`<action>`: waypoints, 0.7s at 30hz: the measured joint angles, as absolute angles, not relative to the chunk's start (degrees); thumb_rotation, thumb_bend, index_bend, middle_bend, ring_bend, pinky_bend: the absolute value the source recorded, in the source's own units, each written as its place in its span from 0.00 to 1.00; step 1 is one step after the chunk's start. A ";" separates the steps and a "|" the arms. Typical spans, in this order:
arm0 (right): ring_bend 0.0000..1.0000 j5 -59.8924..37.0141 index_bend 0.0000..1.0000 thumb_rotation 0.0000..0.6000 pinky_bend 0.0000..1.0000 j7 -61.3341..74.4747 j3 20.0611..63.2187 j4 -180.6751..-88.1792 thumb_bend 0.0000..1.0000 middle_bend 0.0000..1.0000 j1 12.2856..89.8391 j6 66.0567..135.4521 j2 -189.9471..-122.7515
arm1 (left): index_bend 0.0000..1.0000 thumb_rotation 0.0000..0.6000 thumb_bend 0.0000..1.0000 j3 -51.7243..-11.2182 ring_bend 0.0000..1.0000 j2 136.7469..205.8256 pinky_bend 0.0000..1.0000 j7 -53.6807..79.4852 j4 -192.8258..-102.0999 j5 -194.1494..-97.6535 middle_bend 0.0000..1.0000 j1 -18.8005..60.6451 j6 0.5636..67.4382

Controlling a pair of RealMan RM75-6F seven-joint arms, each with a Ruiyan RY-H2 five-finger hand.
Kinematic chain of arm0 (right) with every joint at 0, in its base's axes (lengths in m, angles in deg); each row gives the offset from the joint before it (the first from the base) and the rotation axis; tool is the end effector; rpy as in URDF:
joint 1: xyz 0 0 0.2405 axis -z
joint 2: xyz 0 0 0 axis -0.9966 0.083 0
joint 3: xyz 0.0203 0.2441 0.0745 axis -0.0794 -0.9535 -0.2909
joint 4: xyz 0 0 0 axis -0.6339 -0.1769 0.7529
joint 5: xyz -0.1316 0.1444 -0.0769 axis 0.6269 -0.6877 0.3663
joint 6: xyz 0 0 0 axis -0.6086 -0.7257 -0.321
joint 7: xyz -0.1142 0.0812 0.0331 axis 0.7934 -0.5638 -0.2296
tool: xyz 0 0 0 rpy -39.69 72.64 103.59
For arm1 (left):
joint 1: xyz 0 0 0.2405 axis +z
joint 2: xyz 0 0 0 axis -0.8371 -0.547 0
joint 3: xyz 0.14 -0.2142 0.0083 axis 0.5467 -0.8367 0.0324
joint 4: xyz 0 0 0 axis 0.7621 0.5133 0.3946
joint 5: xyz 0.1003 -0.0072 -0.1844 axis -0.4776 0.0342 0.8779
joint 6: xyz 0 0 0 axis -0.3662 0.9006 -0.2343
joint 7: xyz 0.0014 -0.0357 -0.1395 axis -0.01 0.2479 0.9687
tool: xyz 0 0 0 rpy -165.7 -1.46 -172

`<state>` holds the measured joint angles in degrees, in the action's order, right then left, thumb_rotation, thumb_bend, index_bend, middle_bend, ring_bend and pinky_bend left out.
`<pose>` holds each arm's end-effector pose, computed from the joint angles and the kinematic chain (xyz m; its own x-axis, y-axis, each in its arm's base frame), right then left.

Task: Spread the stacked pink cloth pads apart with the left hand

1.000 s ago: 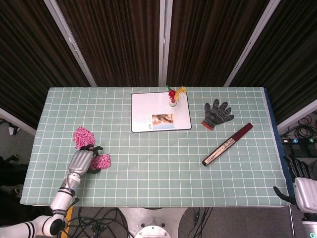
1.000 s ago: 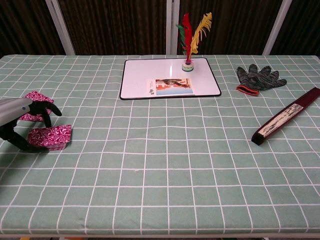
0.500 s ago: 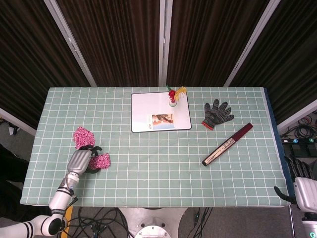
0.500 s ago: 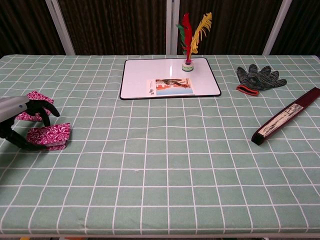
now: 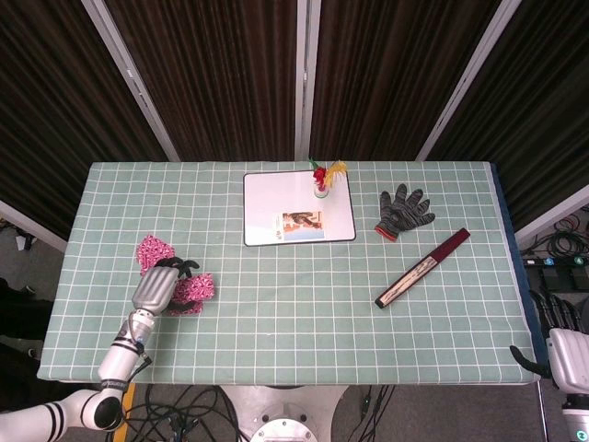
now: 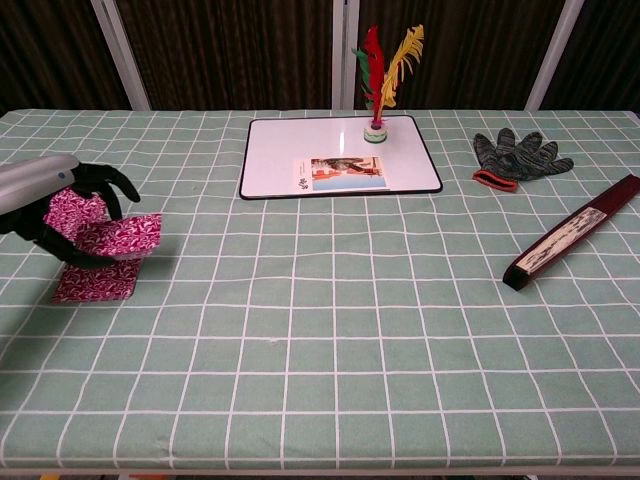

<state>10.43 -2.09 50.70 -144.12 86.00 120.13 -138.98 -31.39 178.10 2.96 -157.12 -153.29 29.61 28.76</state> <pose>-0.3594 -0.1423 0.1583 0.3294 -0.0807 0.9407 -0.9333 0.1233 0.3374 -0.2318 0.2910 -0.0157 0.2752 0.3230 0.9055 0.9599 -0.1441 -0.2404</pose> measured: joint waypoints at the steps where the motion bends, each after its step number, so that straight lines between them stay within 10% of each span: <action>1: 0.00 10.41 0.00 1.00 0.00 -2.26 50.71 -144.01 0.13 0.00 86.00 120.09 -139.00 | 0.28 1.00 0.25 -31.78 0.19 178.09 0.21 2.28 -157.50 -152.78 0.50 29.14 28.46; 21: 0.00 9.76 0.00 1.00 0.00 -5.46 50.38 -142.35 0.13 0.00 86.46 120.15 -138.34 | 0.27 1.00 0.23 -35.85 0.20 186.54 0.21 -8.66 -154.55 -142.87 0.45 20.27 25.59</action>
